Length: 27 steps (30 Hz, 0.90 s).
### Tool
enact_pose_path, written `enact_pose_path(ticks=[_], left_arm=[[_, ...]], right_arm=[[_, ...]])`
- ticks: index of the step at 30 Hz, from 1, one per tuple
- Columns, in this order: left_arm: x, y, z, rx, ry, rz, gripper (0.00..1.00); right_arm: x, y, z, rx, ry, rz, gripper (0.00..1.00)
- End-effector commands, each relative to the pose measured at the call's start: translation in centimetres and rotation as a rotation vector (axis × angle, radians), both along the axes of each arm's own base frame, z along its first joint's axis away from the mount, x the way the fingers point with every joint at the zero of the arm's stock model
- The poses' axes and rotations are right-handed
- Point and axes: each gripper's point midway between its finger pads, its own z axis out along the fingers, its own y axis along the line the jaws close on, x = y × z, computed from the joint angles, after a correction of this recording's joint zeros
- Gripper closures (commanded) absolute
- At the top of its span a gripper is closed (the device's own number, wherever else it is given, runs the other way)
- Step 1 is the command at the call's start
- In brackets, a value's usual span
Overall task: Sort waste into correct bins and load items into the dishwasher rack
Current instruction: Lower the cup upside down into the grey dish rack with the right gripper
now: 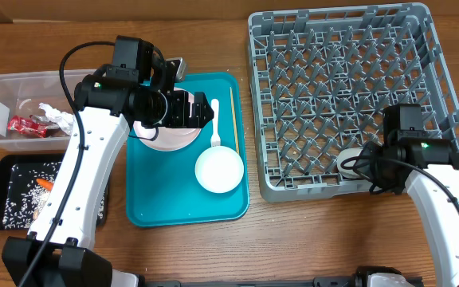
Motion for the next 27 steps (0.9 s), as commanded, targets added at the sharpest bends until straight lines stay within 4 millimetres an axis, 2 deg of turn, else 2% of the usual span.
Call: enact_pose_path(ticks=[1, 11, 15, 27], left_arm=[[0.1, 0.0, 0.2, 0.002, -0.009, 0.000, 0.00], [0.1, 0.0, 0.2, 0.002, -0.009, 0.000, 0.00], [0.1, 0.0, 0.2, 0.002, -0.008, 0.000, 0.00], [0.1, 0.0, 0.2, 0.002, -0.009, 0.000, 0.00]], right_arm=[[-0.9, 0.5, -0.6, 0.029, 0.021, -0.006, 0.96], [-2.1, 1.7, -2.0, 0.096, 0.065, -0.004, 0.96], [-2.2, 2.5, -2.0, 0.140, 0.067, 0.004, 0.96], [-2.9, 2.6, -2.1, 0.149, 0.097, 0.003, 0.96]])
